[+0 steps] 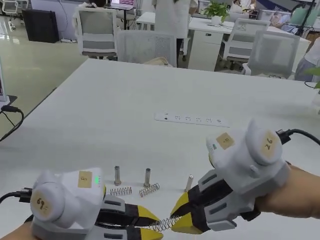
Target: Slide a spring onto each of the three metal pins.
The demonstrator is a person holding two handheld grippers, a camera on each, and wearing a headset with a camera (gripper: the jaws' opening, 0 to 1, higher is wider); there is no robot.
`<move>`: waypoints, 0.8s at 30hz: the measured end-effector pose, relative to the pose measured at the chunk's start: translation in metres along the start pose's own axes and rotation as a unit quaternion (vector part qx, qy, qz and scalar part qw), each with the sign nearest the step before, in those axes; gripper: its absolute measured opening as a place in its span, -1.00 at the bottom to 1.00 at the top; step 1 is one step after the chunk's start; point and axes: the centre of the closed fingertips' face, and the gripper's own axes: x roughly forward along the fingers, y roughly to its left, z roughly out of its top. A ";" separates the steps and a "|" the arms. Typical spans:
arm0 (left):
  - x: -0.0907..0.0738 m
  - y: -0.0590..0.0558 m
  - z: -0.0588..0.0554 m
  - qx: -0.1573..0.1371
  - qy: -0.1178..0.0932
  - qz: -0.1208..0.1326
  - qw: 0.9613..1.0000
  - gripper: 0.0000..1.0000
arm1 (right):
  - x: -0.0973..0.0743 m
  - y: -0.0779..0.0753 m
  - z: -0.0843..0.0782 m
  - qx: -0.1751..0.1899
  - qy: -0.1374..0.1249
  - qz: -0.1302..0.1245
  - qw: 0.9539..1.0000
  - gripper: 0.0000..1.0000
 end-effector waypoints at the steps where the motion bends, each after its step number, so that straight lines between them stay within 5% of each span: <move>1: 0.000 0.000 0.000 0.001 0.000 0.000 1.000 -0.93 | 0.000 0.000 0.001 -0.001 0.001 -0.001 1.000 -0.86; 11: 0.001 0.002 0.001 0.008 -0.001 0.006 1.000 -0.93 | 0.000 -0.003 0.011 -0.005 0.021 0.002 1.000 -0.86; 24: 0.005 0.004 0.008 0.019 -0.008 0.009 1.000 -0.94 | -0.004 -0.003 0.019 -0.026 0.094 0.016 0.995 -0.86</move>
